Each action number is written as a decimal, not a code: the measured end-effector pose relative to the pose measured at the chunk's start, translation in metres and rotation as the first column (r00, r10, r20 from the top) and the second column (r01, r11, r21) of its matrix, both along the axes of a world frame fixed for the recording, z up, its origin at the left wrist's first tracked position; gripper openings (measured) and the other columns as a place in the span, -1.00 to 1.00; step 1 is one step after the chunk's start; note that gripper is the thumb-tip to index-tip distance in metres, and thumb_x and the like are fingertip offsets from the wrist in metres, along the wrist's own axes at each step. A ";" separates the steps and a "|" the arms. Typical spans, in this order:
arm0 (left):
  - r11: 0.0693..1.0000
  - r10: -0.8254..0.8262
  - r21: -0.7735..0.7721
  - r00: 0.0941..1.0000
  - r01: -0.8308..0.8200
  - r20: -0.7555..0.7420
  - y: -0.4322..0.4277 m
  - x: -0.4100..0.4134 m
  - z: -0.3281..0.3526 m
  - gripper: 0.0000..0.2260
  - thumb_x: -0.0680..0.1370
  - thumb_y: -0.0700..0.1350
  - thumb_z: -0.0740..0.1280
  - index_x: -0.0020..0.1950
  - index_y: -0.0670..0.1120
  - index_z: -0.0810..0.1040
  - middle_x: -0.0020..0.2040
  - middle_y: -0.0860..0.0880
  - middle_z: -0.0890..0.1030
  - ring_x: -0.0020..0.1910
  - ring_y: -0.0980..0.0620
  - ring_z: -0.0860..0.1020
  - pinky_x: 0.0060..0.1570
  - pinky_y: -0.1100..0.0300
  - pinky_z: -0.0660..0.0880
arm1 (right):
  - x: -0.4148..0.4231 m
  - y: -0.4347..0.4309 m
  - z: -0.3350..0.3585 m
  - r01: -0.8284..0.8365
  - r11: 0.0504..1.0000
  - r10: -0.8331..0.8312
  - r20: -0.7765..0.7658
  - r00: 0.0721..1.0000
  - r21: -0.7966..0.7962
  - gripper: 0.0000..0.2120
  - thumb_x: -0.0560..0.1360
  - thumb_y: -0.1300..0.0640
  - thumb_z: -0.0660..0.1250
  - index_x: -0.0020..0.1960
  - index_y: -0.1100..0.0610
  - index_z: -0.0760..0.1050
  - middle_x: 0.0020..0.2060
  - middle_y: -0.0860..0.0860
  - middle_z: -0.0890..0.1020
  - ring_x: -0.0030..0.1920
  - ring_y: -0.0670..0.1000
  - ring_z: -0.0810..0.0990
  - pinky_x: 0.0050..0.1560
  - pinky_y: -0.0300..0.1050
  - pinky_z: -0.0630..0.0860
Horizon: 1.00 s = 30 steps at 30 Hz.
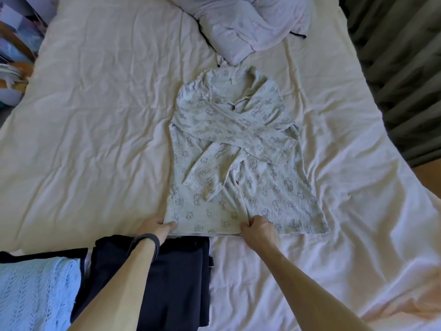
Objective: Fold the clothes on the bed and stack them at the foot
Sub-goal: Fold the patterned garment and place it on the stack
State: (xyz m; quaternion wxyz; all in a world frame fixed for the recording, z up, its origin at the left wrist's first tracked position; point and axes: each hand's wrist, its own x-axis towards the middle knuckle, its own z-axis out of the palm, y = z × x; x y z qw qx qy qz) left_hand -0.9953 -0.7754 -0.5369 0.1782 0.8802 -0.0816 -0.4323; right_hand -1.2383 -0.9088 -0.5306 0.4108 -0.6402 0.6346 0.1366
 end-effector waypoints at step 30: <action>0.915 0.313 -0.238 0.946 -0.325 -0.087 0.042 -0.047 0.095 -0.87 0.56 -0.08 0.45 -0.07 -0.14 0.63 -0.25 -0.09 0.62 -0.41 0.01 0.52 -0.39 0.20 0.47 | -0.169 -0.020 0.097 0.871 0.388 -0.822 0.541 0.178 0.302 -0.93 0.63 0.27 0.27 0.08 0.25 0.40 -0.09 0.13 0.60 -0.23 0.08 0.69 -0.24 -0.15 0.59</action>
